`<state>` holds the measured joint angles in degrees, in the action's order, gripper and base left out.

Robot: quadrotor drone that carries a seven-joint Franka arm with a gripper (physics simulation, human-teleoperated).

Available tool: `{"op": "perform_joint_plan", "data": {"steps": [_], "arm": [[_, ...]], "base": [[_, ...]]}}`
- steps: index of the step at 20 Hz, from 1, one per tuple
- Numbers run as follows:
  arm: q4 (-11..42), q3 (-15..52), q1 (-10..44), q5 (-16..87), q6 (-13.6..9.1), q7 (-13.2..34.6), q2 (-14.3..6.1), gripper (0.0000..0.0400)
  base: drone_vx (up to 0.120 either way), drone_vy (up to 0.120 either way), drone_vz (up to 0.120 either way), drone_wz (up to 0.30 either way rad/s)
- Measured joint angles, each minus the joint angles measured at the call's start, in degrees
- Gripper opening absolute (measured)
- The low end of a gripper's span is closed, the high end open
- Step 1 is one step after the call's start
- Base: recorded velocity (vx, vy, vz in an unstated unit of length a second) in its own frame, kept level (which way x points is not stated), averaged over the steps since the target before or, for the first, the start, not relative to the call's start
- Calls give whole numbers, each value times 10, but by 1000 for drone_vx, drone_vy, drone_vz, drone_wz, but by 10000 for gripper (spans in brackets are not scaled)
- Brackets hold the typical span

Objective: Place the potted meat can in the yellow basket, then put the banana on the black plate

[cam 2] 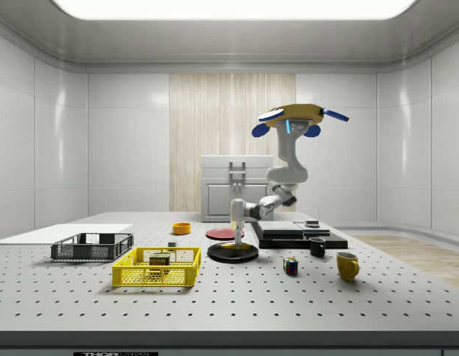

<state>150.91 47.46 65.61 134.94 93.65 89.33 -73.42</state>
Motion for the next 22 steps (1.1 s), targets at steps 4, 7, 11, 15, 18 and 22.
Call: {"op": "perform_joint_plan", "data": {"steps": [4,7,11,15,18,22], "arm": [[22,21,-8,-20,-19,2,-3,394],[39,40,-13,-38,-34,4,-6,397],[60,68,-19,-64,-55,8,-8,399],[73,88,-21,-83,-67,11,-9,400],[77,97,-21,-92,-72,13,-9,400],[80,103,-21,-98,-74,15,-11,400]], "base": [[0,0,0,0],[0,0,0,0],[0,0,0,0],[0,0,0,0],[0,0,0,0],[0,0,0,0]]}}
